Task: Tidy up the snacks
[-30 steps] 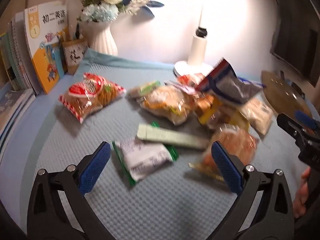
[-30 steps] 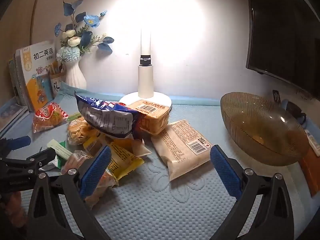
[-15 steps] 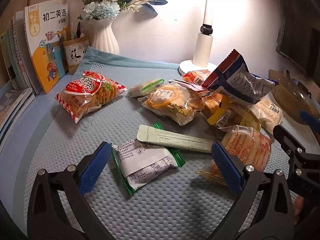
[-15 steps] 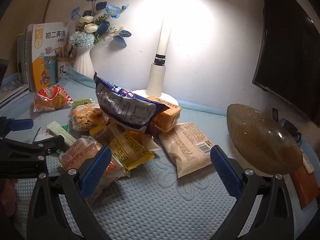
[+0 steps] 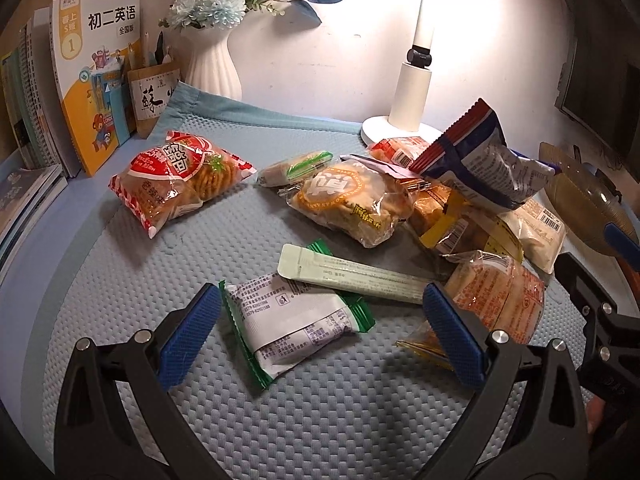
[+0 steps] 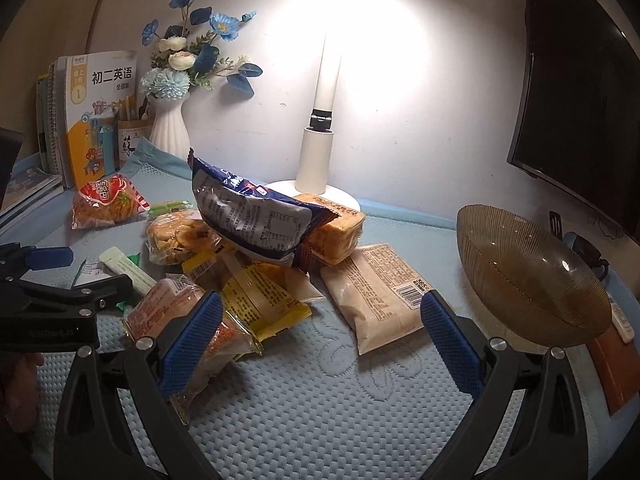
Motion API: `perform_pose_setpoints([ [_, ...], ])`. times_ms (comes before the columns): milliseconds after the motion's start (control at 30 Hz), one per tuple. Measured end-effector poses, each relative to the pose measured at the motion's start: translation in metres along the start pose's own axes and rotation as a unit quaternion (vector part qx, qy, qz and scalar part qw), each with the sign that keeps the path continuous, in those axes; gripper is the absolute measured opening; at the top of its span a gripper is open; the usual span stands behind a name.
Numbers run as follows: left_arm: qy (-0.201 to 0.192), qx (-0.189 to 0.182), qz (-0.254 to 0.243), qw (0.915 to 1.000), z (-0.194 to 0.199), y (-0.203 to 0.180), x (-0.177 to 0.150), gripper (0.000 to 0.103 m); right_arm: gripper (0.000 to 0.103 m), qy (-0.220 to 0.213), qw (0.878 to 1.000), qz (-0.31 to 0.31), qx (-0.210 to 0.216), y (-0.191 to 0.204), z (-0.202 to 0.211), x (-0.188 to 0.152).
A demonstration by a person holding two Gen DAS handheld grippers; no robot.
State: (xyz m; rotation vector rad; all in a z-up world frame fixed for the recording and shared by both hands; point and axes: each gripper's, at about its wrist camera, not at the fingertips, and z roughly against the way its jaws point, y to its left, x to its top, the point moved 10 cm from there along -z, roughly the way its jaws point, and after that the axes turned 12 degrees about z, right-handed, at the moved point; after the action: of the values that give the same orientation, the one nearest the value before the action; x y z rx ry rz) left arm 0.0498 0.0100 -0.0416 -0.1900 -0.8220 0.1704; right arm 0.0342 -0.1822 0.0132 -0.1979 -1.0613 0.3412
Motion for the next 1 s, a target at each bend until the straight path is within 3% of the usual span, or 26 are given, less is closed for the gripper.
perform_pose_setpoints([
  [600,0.012,-0.012,0.016,0.9997,-0.003,0.007,-0.003,0.1,0.098,0.05,0.999,-0.017,0.006,-0.006,-0.02,-0.012],
  [1000,0.024,-0.015,0.041,0.9988,-0.006,0.014,-0.004,0.1,0.098,0.048,0.999,-0.015,0.01,-0.005,-0.019,-0.012],
])
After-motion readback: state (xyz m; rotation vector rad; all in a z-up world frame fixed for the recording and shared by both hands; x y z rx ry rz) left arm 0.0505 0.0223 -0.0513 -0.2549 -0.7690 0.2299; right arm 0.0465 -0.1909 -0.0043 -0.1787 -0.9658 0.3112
